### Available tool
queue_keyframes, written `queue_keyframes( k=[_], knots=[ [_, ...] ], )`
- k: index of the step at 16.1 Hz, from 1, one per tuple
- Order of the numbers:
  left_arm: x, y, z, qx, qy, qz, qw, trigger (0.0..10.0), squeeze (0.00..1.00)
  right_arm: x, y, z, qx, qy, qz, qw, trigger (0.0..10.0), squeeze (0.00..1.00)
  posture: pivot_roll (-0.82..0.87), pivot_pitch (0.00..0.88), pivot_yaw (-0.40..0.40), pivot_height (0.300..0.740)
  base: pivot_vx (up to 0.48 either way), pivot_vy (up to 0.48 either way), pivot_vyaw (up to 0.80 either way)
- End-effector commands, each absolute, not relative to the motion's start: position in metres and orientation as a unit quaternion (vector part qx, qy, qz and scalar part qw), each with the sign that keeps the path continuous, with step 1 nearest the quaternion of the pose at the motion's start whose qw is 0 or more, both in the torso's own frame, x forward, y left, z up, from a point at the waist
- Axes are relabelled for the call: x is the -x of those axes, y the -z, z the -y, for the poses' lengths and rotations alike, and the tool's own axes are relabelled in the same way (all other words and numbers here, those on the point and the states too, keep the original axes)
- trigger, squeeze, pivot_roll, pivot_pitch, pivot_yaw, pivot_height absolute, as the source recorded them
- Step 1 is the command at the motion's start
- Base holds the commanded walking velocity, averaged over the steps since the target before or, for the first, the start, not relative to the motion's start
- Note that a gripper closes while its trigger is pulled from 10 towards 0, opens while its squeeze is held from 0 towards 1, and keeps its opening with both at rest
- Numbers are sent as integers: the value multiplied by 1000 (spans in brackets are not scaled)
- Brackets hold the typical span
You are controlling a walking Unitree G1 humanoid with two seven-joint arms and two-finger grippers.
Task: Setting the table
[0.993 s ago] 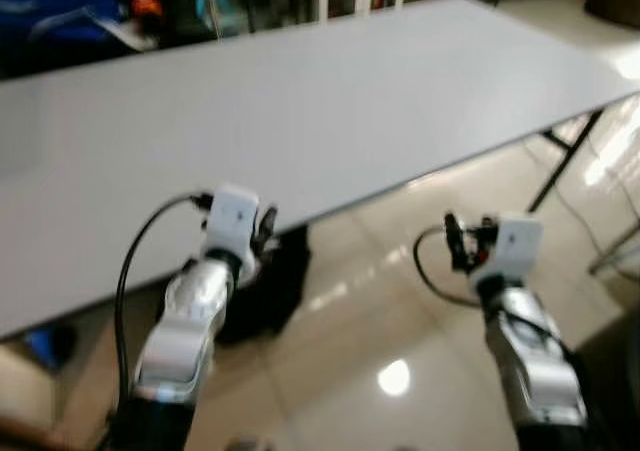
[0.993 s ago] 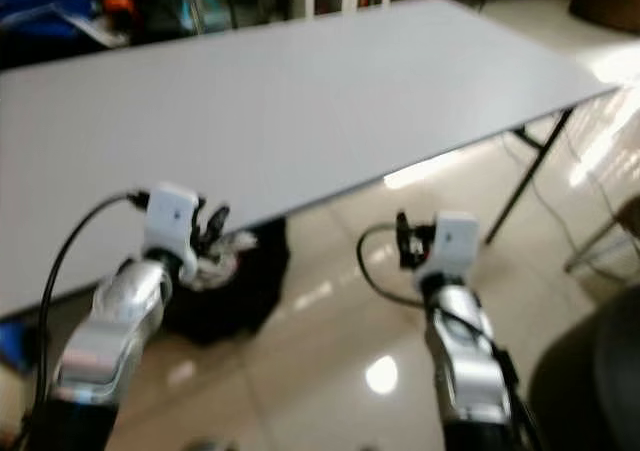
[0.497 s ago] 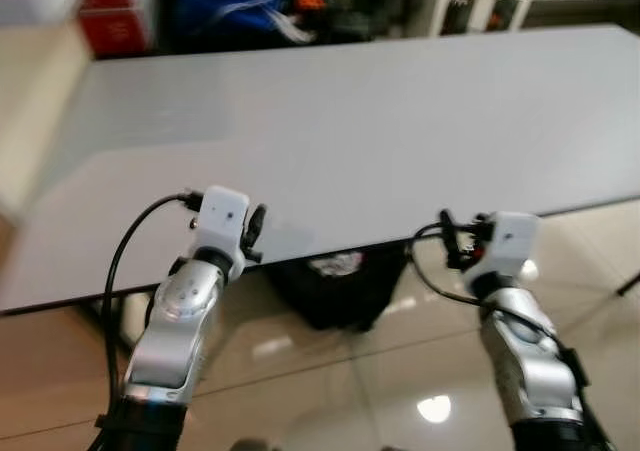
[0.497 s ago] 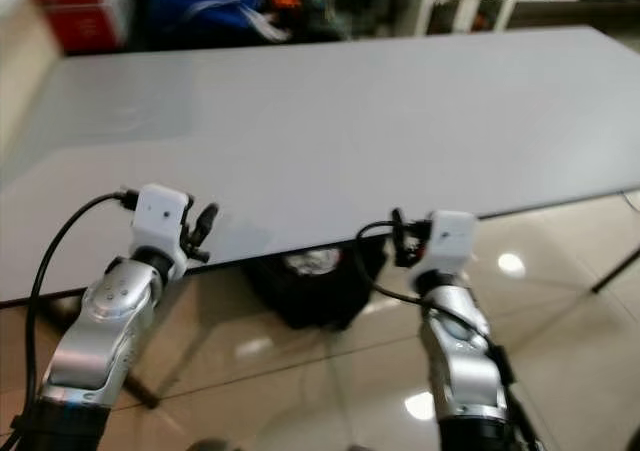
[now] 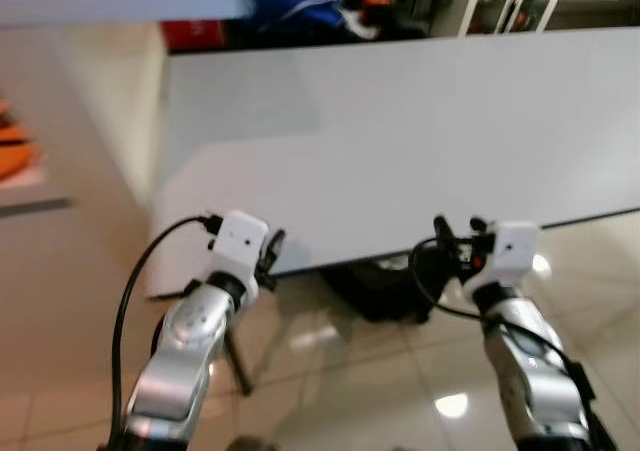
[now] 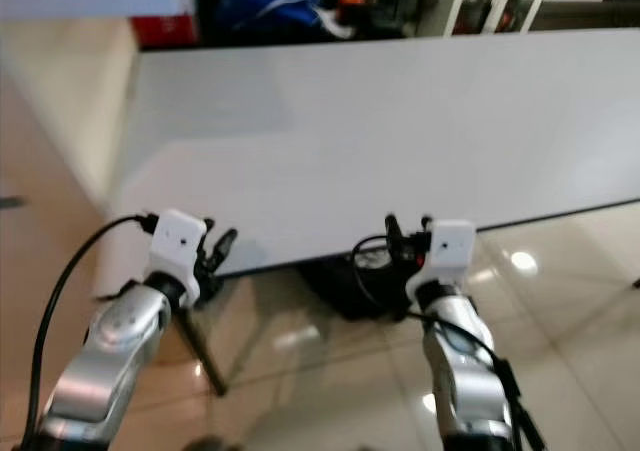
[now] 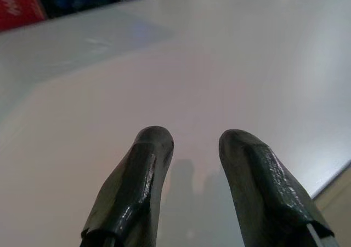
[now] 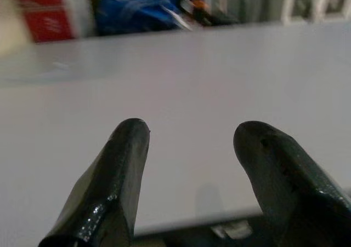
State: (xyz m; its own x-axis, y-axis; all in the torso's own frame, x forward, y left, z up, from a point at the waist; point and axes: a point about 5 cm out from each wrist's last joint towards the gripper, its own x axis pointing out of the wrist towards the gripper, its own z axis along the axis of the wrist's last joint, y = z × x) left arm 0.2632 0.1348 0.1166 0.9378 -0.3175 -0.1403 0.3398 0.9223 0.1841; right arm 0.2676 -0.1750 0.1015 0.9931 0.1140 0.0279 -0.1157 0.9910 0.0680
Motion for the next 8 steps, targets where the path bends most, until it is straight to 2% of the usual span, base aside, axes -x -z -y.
queue_keyframes(
  k=[1,4,8],
  knots=[
    [-256,-117,-147,-105,153,-56,981,10000,0,-263,-101,175,-37,-70,19,997,10000,0,38,47,-35,740,0,480,0],
    [-248,-116,-169,-109,110,-69,985,10000,0,-257,-103,174,-35,-90,25,995,10000,0,40,47,-46,740,0,480,0],
    [-256,-126,-160,-106,110,-51,987,10000,0,-264,-110,158,-44,-110,36,992,10000,0,46,52,-51,740,0,480,0]
  ],
)
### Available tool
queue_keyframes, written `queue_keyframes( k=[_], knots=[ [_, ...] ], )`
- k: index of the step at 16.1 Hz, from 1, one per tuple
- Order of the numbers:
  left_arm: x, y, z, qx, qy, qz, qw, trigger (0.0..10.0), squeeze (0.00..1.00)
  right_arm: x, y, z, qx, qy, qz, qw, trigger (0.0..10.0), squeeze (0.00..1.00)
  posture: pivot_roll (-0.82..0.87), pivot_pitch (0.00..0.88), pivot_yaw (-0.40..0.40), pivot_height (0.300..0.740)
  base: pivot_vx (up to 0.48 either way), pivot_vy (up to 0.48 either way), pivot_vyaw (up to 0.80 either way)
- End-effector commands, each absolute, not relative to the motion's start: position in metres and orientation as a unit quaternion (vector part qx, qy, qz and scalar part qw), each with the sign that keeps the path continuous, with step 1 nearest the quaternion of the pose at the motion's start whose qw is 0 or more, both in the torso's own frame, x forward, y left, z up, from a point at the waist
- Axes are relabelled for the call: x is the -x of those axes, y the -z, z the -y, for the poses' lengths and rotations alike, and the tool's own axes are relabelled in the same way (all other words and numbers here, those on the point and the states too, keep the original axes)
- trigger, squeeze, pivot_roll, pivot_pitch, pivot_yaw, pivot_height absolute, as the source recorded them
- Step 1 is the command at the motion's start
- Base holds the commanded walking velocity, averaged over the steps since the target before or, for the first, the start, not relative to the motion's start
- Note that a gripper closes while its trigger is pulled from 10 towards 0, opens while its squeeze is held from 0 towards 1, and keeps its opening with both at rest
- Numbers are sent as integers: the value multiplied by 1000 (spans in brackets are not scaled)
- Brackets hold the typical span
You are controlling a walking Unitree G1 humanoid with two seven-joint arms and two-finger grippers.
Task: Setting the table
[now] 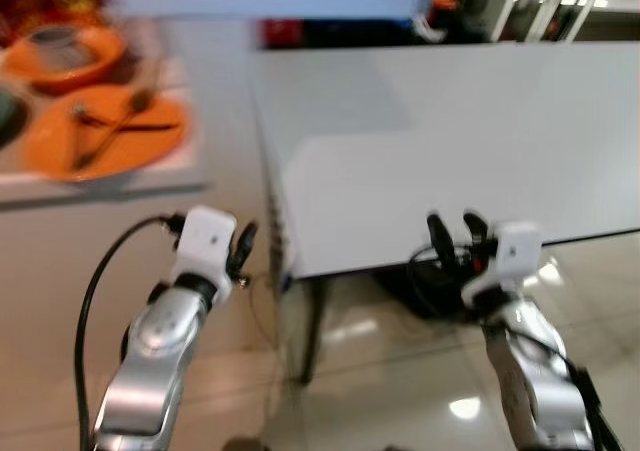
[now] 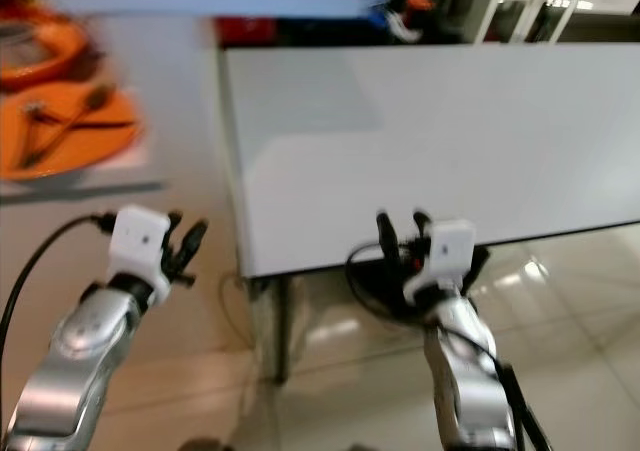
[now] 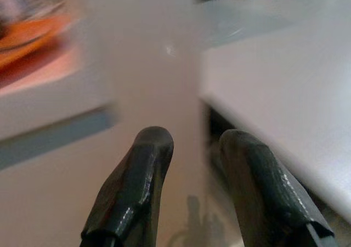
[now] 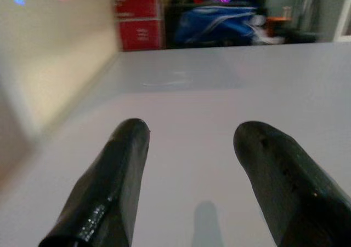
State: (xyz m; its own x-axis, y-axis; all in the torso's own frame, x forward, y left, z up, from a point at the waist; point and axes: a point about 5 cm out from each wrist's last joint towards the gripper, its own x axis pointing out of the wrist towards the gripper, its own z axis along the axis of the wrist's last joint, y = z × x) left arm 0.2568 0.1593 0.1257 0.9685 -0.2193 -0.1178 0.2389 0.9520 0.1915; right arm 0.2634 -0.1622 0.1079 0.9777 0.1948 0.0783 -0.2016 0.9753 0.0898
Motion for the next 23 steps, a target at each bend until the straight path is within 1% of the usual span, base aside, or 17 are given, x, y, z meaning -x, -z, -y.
queue_keyframes(
  k=[1,5,11,12,14,15,17,21,23],
  knots=[
    [-253,-125,-157,-113,116,-54,985,10000,0,-263,-109,157,-48,-113,37,992,10000,0,53,49,-52,740,0,480,0],
    [-252,-122,-161,-119,118,-61,984,10000,0,-257,-109,155,-37,-122,40,991,10000,0,34,52,-38,740,0,480,0],
    [-252,-124,-152,-122,129,-57,983,10000,0,-255,-113,159,-32,-122,48,991,10000,0,34,56,-36,740,0,480,0],
    [-256,-129,-153,-112,125,-43,985,10000,0,-257,-120,156,-30,-124,56,990,10000,0,21,59,-33,740,0,480,0],
    [-263,-141,-150,-80,125,-16,989,10000,0,-259,-132,154,-31,-126,70,989,10000,0,19,58,-33,740,0,0,0],
    [-264,-146,-146,-72,128,-6,989,10000,0,-260,-137,153,-36,-128,78,988,10000,0,20,61,-36,740,352,0,0],
    [-266,-158,-136,-62,136,19,989,10000,0,-267,-153,151,-51,-130,96,986,10000,0,34,62,-42,740,472,0,0],
    [-266,-165,-131,-62,155,30,986,10000,0,-274,-171,147,-68,-129,111,983,10000,0,32,55,-40,740,480,0,0],
    [-261,-166,-118,-67,201,40,976,10000,0,-275,-177,150,-87,-129,94,983,10000,0,32,52,-46,740,172,0,0]
  ],
)
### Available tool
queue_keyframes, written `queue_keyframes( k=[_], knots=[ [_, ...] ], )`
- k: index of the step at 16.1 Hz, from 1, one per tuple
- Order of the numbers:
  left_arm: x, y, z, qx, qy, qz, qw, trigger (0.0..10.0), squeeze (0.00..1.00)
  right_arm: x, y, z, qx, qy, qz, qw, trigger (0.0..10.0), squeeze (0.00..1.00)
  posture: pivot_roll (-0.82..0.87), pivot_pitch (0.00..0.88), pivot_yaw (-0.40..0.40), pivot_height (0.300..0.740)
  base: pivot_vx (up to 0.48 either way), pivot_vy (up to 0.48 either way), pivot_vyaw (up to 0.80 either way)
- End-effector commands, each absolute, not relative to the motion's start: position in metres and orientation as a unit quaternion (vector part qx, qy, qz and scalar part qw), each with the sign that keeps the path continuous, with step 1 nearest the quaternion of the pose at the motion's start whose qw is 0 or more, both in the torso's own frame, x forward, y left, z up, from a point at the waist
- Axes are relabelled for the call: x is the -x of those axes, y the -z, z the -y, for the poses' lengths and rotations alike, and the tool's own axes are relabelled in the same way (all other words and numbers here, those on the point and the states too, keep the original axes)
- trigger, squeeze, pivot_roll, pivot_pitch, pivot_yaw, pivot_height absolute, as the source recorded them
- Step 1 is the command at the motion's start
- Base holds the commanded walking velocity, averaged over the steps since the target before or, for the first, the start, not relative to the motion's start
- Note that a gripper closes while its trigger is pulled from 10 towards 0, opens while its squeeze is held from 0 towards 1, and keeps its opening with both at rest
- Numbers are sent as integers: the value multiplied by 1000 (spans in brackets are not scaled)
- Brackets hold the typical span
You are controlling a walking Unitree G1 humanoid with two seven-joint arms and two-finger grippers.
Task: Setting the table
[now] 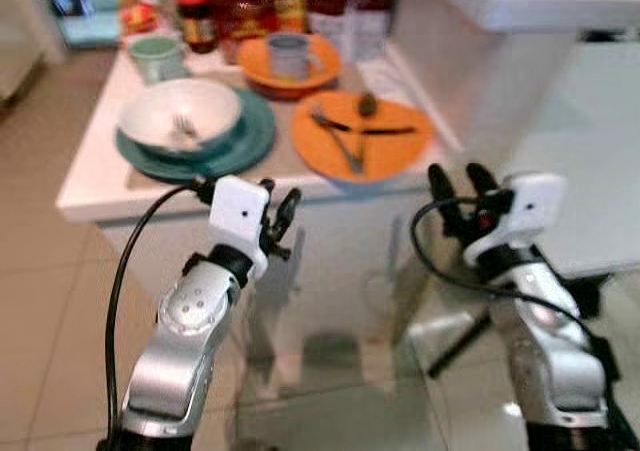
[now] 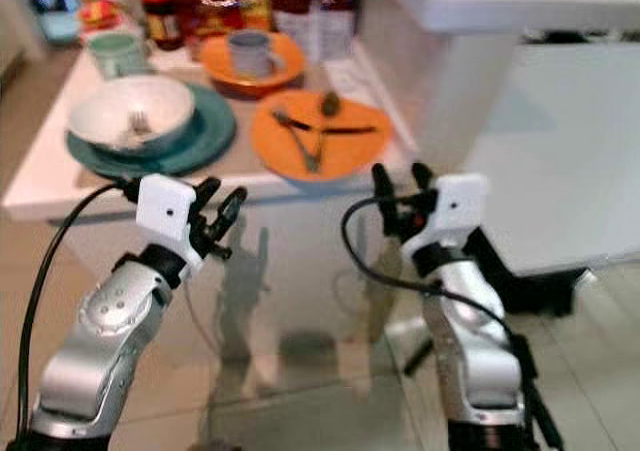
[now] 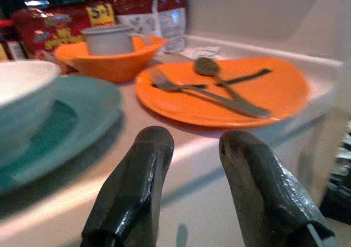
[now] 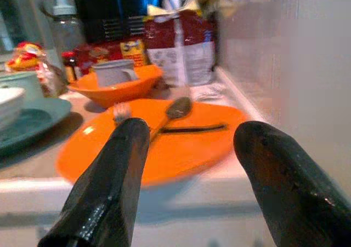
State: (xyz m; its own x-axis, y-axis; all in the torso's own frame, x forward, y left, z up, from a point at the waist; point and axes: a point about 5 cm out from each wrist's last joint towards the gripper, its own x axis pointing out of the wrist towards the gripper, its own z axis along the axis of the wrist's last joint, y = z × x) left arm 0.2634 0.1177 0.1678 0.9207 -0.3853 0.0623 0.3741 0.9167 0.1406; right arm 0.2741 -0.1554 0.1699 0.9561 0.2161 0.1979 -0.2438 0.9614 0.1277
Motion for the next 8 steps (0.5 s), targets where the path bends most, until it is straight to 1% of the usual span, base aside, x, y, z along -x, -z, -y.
queue_keyframes(
  k=[1,2,4,5,6,8],
  knots=[
    [-260,-165,-117,-68,206,39,975,10000,0,-275,-176,151,-92,-131,84,984,10000,0,33,53,-47,740,0,0,0],
    [-258,-164,-116,-75,207,38,975,10000,0,-278,-179,151,-115,-154,64,979,10000,1000,37,50,-53,740,0,0,0],
    [-257,-165,-117,-76,208,38,974,10000,0,-282,-185,149,-121,-170,54,977,10000,1000,37,47,-54,740,0,0,0],
    [-257,-166,-116,-75,216,43,973,10000,0,-287,-190,144,-94,-190,42,976,10000,1000,37,47,-54,740,0,0,0],
    [-257,-166,-115,-76,220,44,971,10000,0,-289,-193,142,-90,-194,40,976,10000,1000,37,47,-54,740,0,0,0],
    [-255,-165,-110,-84,237,45,967,10000,0,-306,-204,137,-97,-184,30,978,10000,1000,33,37,-55,740,0,0,0]
  ],
)
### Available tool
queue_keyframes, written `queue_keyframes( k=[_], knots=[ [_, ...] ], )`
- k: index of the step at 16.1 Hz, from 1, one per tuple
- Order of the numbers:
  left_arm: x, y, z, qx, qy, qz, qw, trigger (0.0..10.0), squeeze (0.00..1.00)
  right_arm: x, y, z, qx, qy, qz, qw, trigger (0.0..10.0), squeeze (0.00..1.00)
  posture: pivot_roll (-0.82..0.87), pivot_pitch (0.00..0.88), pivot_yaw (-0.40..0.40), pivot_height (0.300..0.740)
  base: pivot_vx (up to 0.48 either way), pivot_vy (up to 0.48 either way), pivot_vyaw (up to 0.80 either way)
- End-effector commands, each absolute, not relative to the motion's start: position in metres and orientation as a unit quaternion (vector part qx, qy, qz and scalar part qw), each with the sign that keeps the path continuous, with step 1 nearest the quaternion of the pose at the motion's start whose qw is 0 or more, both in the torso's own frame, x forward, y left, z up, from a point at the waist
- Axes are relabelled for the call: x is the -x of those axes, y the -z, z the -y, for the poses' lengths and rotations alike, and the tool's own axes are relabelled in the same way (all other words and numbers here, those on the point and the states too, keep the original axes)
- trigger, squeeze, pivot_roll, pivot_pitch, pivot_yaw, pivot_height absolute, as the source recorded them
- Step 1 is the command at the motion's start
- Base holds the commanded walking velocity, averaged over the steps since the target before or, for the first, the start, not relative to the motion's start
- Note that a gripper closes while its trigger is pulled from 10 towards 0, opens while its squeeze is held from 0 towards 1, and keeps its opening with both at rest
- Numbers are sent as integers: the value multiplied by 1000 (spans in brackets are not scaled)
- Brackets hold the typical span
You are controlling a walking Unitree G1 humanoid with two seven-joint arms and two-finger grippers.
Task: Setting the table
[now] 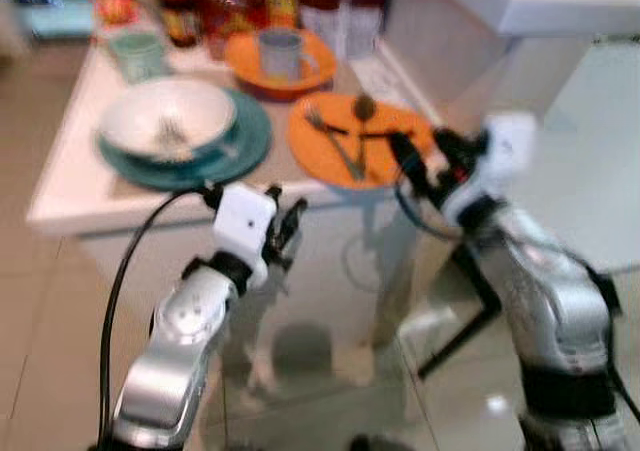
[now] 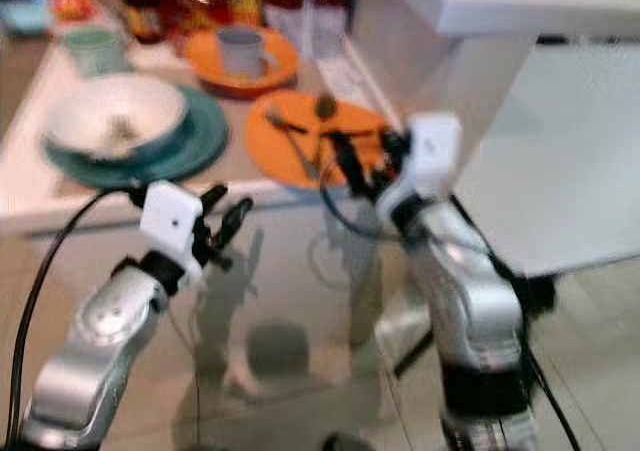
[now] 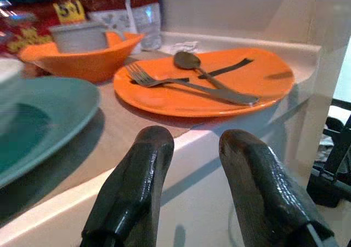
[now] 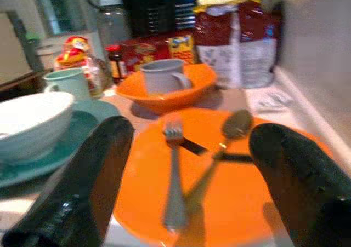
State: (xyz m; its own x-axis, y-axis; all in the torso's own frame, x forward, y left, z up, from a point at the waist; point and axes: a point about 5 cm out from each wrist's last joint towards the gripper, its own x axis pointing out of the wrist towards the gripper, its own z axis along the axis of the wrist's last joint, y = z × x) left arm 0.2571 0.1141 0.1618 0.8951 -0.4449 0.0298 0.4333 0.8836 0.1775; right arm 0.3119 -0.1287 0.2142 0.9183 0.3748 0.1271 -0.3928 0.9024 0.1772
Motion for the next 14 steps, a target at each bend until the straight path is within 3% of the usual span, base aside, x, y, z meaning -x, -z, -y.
queue_keyframes(
  k=[1,3,4,6,7,14],
  knots=[
    [-254,-164,-108,-91,241,42,965,10000,0,-317,-208,137,-102,-174,21,979,10000,1000,35,38,-56,740,0,0,0],
    [-257,-165,-108,-107,235,40,965,10000,0,-339,-212,136,-103,-163,-5,981,10000,1000,43,40,-65,740,0,0,0],
    [-259,-167,-111,-112,226,38,967,10000,0,-363,-211,142,-56,-108,-35,992,10000,1000,47,47,-62,740,0,0,0],
    [-259,-168,-112,-116,229,38,966,10000,0,-384,-211,145,-27,-65,-72,995,10000,1000,54,56,-54,740,0,0,0],
    [-259,-170,-112,-124,237,38,963,10000,0,-400,-216,142,-55,-73,-92,992,10000,0,63,69,-48,740,0,0,0],
    [-247,-193,-108,-155,283,50,945,10000,0,-421,-227,115,-122,-110,-138,977,10000,0,113,132,-69,740,0,0,0]
  ],
)
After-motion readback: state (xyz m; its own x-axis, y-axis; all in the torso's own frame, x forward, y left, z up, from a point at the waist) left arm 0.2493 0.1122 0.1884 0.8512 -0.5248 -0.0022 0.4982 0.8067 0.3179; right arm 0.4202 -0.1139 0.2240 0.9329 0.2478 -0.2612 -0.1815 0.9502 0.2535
